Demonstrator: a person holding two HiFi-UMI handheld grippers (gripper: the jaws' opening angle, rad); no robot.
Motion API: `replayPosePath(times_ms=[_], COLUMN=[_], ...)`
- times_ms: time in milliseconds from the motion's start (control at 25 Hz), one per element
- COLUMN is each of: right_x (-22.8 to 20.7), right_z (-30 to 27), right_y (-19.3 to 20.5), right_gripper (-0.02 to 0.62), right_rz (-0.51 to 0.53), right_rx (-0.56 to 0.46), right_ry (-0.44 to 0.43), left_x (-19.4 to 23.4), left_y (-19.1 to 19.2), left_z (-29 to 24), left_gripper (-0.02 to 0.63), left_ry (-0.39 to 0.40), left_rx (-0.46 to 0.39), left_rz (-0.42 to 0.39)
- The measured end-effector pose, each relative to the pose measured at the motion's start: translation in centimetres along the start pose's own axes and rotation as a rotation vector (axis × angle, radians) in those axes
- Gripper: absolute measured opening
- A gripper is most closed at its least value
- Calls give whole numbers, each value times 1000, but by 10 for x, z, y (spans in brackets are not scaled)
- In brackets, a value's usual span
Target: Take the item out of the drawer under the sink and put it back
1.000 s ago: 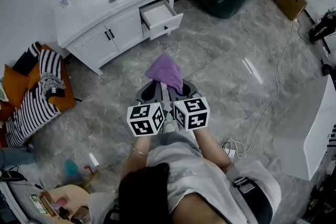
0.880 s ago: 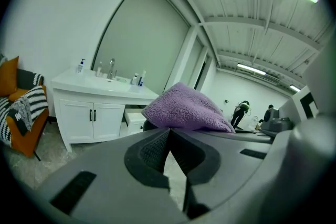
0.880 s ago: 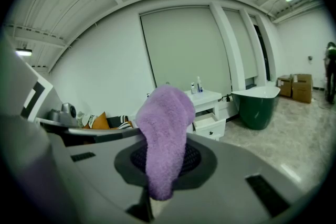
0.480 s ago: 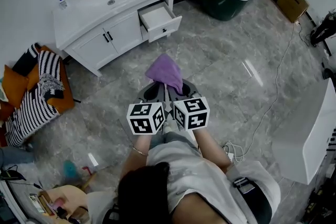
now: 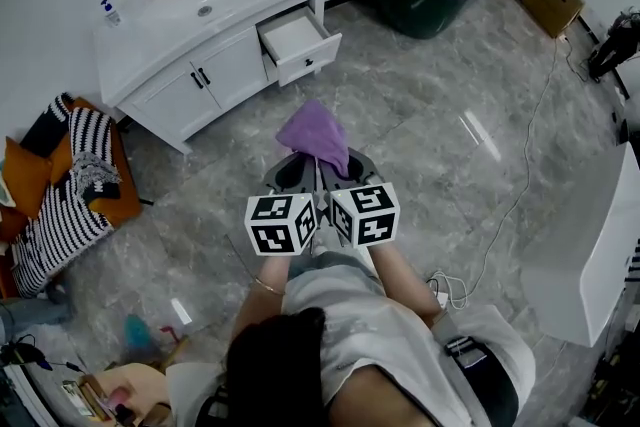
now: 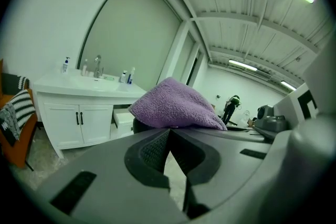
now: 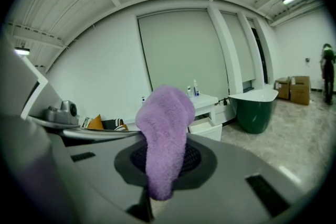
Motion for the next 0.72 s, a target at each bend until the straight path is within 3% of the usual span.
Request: replayPosePath(times_ms=[720], right_x=[-63], right_z=[-116], right_y=[-55], right_gripper=[49], right_rz=[6], right_rx=[0], right_ry=[80], left_x=[70], left_y=[-65], left_z=[-113], left_gripper=[3], left_ry=[-12], left_rx=[6], left_rz=[15])
Point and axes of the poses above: the fingertips, and each gripper's own axes: z backward along the fingers, x to its left, y out of its underside, the point moved 2 cm from there along z, backward along the fingers, and after that the axes turned 14 degrees about -y, right-handed, at the moved point
